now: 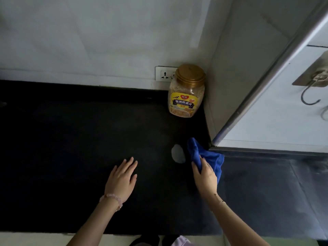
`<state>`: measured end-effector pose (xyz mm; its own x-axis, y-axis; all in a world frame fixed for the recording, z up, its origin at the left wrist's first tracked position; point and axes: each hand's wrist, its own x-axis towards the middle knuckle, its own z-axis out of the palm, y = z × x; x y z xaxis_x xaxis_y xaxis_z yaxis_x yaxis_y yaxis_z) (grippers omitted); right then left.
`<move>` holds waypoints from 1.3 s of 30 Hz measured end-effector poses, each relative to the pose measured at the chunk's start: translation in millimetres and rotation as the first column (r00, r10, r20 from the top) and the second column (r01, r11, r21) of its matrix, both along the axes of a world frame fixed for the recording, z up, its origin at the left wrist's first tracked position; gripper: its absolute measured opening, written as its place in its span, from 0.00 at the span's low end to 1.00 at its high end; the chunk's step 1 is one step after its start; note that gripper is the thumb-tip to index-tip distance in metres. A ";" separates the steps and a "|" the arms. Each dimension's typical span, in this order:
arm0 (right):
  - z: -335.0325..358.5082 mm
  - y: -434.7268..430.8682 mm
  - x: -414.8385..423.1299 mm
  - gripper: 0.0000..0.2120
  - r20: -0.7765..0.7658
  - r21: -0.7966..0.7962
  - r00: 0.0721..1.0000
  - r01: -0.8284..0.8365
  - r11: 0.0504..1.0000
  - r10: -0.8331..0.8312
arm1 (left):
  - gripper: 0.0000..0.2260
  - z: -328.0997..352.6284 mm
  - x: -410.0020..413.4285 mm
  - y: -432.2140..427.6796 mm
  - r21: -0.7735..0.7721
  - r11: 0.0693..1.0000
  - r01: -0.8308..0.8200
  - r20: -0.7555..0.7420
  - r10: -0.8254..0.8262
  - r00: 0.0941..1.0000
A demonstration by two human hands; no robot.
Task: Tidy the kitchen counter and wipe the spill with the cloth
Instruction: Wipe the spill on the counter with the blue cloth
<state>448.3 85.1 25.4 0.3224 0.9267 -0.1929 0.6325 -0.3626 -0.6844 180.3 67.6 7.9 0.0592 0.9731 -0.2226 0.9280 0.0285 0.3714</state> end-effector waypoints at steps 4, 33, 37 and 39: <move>-5.0 7.1 -4.2 0.21 0.078 0.034 0.988 -0.135 0.990 0.132 | 0.22 2.3 0.8 -0.1 -0.022 1.000 -0.019 0.006 0.019 1.000; 6.4 13.3 -13.4 0.23 -0.019 -0.065 0.815 -0.580 0.812 0.580 | 0.22 11.4 -7.1 4.6 -0.128 0.991 -0.026 0.001 0.026 1.000; 6.6 23.0 3.6 0.24 0.007 -0.086 0.896 -0.441 0.893 0.443 | 0.20 14.9 -11.1 5.6 -0.116 0.993 -0.037 0.035 0.041 0.999; 11.0 40.7 -0.6 0.25 -0.011 -0.104 0.935 -0.352 0.930 0.353 | 0.20 17.5 -14.7 3.5 -0.092 0.992 -0.086 0.024 0.088 0.996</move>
<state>447.8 125.8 36.4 -0.0197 0.9562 -0.2922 0.7378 -0.1833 -0.6496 165.6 71.1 25.4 -0.0172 0.9506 -0.3099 0.9100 0.1433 0.3891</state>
